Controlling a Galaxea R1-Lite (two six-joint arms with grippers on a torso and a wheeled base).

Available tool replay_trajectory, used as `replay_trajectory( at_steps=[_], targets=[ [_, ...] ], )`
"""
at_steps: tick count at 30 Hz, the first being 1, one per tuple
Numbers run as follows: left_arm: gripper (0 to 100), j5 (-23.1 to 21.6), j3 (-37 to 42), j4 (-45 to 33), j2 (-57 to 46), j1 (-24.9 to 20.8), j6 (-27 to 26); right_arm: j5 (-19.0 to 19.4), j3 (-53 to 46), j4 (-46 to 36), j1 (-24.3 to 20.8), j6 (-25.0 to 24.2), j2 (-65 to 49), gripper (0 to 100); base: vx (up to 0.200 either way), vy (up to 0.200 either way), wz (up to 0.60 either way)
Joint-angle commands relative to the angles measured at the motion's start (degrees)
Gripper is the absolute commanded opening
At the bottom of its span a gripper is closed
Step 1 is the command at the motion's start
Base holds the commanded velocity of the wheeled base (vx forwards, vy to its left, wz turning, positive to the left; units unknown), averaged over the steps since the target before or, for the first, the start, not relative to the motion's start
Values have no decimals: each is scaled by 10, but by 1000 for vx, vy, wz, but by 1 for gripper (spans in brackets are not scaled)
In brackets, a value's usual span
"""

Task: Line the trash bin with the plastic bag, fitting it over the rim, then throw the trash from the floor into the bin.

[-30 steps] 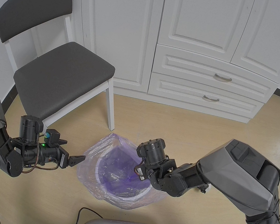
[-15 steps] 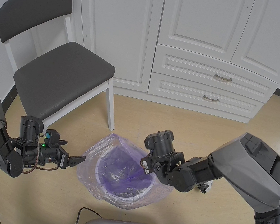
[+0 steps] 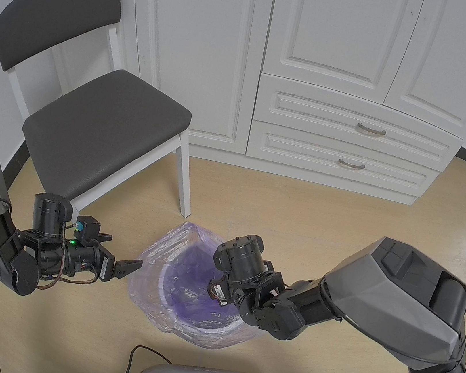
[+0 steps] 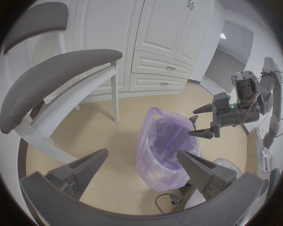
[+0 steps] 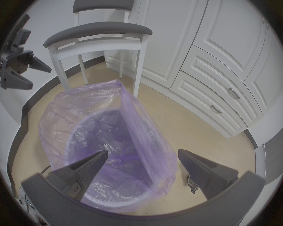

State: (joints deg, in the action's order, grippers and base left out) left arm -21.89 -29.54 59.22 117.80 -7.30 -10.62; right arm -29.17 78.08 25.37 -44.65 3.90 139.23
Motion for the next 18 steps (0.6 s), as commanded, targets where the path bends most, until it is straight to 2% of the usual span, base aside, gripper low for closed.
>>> replay_trajectory(
  at_steps=[1, 9, 10, 18],
  targets=[
    [100, 0, 0, 0, 1, 0, 0, -3, 9, 1, 6, 2, 33, 100, 0, 0, 0],
    [100, 0, -2, 0, 2, 0, 0, -5, 47, 1, 22, 1, 64, 100, 0, 0, 0],
    [100, 0, -2, 0, 2, 0, 0, -5, 51, 1, 25, 1, 64, 0, 0, 0, 0],
    [100, 0, -2, 0, 4, 1, 0, -6, 58, 1, 40, 1, 39, 0, 0, 0, 0]
  ],
)
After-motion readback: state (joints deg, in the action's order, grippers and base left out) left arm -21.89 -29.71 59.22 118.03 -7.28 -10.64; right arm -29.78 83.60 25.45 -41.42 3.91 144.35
